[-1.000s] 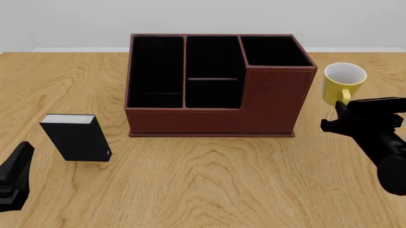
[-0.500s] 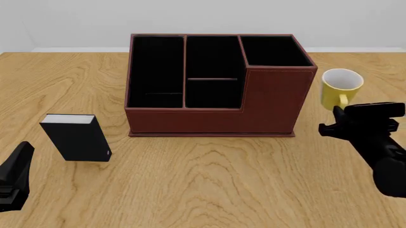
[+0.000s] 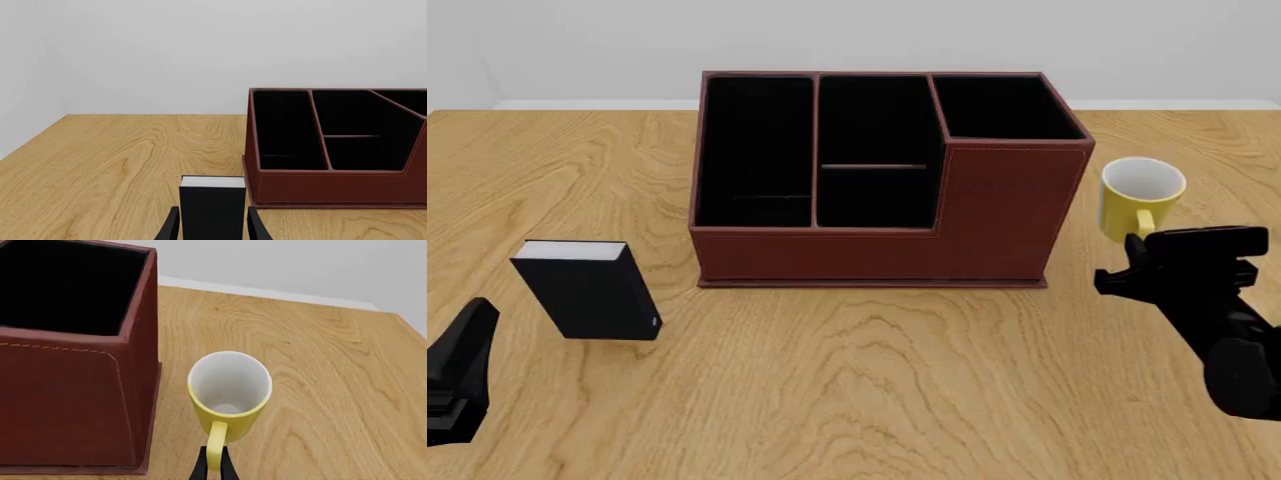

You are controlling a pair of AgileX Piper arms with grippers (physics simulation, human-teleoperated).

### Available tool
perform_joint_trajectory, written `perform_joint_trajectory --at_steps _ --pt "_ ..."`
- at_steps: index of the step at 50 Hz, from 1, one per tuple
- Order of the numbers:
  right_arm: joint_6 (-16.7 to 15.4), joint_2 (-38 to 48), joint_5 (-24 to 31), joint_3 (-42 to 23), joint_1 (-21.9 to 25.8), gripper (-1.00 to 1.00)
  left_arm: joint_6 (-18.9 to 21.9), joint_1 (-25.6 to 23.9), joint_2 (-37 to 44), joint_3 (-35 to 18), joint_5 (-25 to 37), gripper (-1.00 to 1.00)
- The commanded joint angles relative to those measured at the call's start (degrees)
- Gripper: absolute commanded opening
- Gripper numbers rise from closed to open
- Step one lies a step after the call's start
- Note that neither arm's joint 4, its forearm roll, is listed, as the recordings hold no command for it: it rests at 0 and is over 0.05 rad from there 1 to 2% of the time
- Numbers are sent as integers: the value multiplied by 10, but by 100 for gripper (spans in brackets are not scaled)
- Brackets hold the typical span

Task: Pick up the yellow and white mug and place it to the right of the caddy.

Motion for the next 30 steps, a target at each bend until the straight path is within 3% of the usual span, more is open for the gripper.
perform_joint_trajectory --at_steps 1,30 --pt "3 20 -13 -6 -5 -100 0 0 0 0 0 100" --pt "-2 71 -47 -9 -10 -100 0 0 0 0 0 100"
